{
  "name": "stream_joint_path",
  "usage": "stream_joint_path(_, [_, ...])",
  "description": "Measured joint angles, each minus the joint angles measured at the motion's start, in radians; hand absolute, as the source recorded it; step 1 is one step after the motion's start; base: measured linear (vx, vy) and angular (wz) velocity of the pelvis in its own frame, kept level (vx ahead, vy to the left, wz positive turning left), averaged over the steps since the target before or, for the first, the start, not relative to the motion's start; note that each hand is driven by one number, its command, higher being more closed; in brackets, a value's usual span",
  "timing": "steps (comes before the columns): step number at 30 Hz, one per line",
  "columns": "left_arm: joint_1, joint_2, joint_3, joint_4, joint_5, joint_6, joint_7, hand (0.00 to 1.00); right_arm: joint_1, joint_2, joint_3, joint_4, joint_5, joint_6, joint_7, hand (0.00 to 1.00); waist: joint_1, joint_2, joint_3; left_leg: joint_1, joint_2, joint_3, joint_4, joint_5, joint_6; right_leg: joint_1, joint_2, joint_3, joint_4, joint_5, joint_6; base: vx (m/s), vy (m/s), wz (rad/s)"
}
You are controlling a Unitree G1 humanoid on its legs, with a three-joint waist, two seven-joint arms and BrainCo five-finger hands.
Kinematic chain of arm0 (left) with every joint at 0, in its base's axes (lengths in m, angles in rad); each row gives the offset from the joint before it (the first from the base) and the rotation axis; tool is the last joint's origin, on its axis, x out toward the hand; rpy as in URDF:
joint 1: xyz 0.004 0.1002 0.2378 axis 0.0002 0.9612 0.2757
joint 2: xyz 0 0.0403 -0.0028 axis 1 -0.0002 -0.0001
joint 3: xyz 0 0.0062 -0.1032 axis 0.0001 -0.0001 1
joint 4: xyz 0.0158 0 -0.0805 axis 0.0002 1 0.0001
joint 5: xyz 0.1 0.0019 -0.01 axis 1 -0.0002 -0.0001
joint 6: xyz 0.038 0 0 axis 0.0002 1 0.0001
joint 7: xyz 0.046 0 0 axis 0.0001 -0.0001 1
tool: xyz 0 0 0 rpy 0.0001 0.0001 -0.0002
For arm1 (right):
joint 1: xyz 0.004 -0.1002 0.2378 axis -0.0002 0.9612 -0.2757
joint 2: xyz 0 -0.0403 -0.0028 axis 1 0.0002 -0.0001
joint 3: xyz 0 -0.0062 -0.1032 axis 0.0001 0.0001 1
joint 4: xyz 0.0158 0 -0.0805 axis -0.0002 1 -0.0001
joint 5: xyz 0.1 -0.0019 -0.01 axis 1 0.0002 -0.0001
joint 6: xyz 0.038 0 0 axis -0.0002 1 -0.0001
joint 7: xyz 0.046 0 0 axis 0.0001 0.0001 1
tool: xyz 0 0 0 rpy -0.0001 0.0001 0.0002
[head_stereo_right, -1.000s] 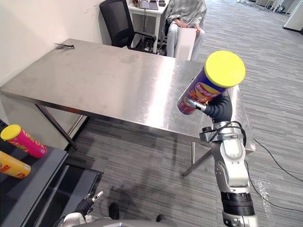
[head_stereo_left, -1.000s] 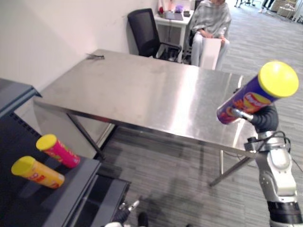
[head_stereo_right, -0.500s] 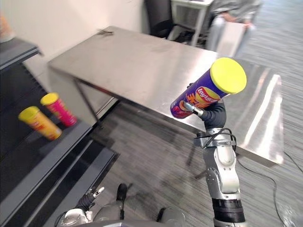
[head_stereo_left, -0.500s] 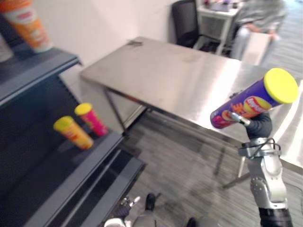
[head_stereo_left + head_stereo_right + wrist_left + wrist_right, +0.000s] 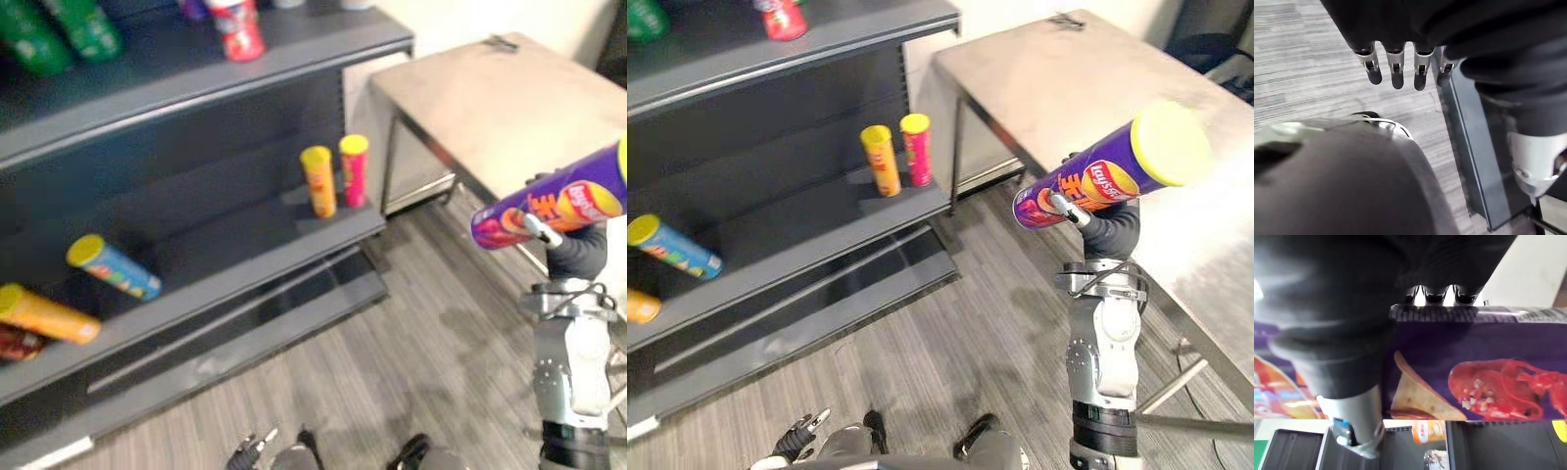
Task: Put the gum and the chips on the shelf.
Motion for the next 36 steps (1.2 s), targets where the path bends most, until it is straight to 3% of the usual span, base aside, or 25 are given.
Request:
stream_joint_path(4, [-0.015,0.003,0.012,-0.004,0.005,-0.003,0.007,0.00,0.015,0.011,-0.032,0.000,-0.002,0.000,-0.018,1.00,0.008,-0.015,0.012,-0.051,-0.021,-0.042,0.062,-0.014,0.005,-0.002,-0.038,-0.013,0.033,0.016,0.000,-0.05,0.127,0.26])
stream_joint_path(10, [-0.022,0.024,0.014,-0.003,0.009,-0.002,0.018,0.00,0.015,0.033,-0.016,-0.001,-0.011,-0.001,-0.040,1.00,0.024,-0.047,0.061,-0.092,-0.007,-0.045,0.129,-0.069,0.012,-0.008,-0.028,0.006,0.028,0.020,0.010,-0.14,0.068,0.00])
stream_joint_path(15, [-0.021,0.025,0.021,-0.009,0.009,-0.002,0.023,0.00,0.015,0.032,0.033,-0.002,-0.011,-0.001,-0.034,1.00,0.050,-0.041,0.068,-0.097,-0.006,-0.027,0.080,-0.039,0.010,-0.028,0.009,0.030,-0.041,0.050,0.017,-0.06,0.026,-0.08])
stream_joint_path(21, [-0.026,0.020,0.020,-0.077,-0.009,-0.012,0.020,0.00,-0.006,-0.006,0.146,0.014,-0.011,0.003,-0.005,1.00,0.071,-0.047,0.073,-0.132,0.001,-0.050,0.081,-0.005,0.008,-0.034,0.037,0.004,-0.081,0.086,-0.005,0.10,0.019,0.13])
stream_joint_path(24, [-0.022,0.021,0.020,-0.096,-0.011,-0.018,0.020,0.00,-0.032,-0.011,0.249,0.022,-0.009,0.006,0.039,1.00,0.080,-0.050,0.088,-0.127,0.022,-0.050,0.157,-0.043,0.019,0.014,0.040,0.006,-0.081,0.101,0.003,0.09,0.075,0.12])
stream_joint_path(26, [-0.021,0.021,0.017,-0.113,-0.013,-0.019,0.020,0.00,-0.030,-0.010,0.298,0.022,-0.007,0.007,0.058,1.00,0.097,-0.045,0.090,-0.128,0.033,-0.058,0.203,-0.105,0.023,0.024,0.024,0.029,-0.021,0.102,0.004,0.01,0.106,0.18])
stream_joint_path(27, [-0.024,0.023,0.016,-0.113,-0.031,-0.021,0.020,0.00,-0.024,-0.007,0.325,0.023,-0.007,0.007,0.068,1.00,0.095,-0.047,0.095,-0.129,0.020,-0.083,0.231,-0.136,0.035,0.016,-0.015,0.067,0.067,0.107,-0.006,0.00,0.186,0.54])
stream_joint_path(28, [-0.023,0.022,0.008,-0.113,-0.049,-0.021,0.022,0.00,-0.007,-0.010,0.339,0.023,-0.007,0.008,0.081,1.00,0.090,-0.044,0.100,-0.110,-0.014,-0.115,0.237,-0.159,0.060,-0.032,-0.056,0.188,0.195,0.149,-0.097,0.05,0.227,0.66])
stream_joint_path(29, [-0.021,0.024,-0.004,-0.113,-0.049,-0.023,0.025,0.00,0.003,-0.012,0.341,0.025,-0.007,0.008,0.086,1.00,0.089,-0.037,0.104,-0.094,-0.026,-0.132,0.236,-0.162,0.069,-0.083,-0.055,0.298,0.261,0.181,-0.158,0.10,0.237,0.87])
stream_joint_path(30, [-0.020,0.033,-0.024,-0.111,-0.050,-0.024,0.031,0.00,0.030,-0.009,0.342,0.024,-0.005,0.008,0.104,1.00,0.083,-0.018,0.113,-0.086,-0.035,-0.183,0.240,-0.169,0.083,-0.146,0.022,0.540,0.307,0.104,-0.078,0.12,0.121,1.14])
stream_joint_path(31, [-0.021,0.044,-0.027,-0.109,-0.051,-0.025,0.040,0.00,0.049,-0.009,0.347,0.024,0.000,0.008,0.118,1.00,0.063,-0.024,0.115,-0.086,-0.065,-0.229,0.236,-0.169,0.099,-0.174,0.092,0.679,0.287,0.043,-0.049,0.10,0.100,1.26])
stream_joint_path(35, [-0.022,0.054,-0.030,-0.082,-0.051,-0.024,0.047,0.00,0.077,-0.005,0.349,0.020,0.005,0.008,0.131,1.00,0.056,-0.044,0.127,-0.053,-0.166,-0.297,0.236,-0.171,0.107,-0.214,0.191,0.846,0.107,0.033,-0.017,0.15,0.039,1.11])
stream_joint_path(36, [-0.025,0.055,-0.034,-0.081,-0.051,-0.025,0.047,0.00,0.089,-0.004,0.345,0.010,0.013,0.007,0.132,1.00,0.040,-0.047,0.129,-0.056,-0.191,-0.331,0.255,-0.172,0.104,-0.212,0.214,0.885,0.057,0.047,0.005,0.19,-0.013,1.41])
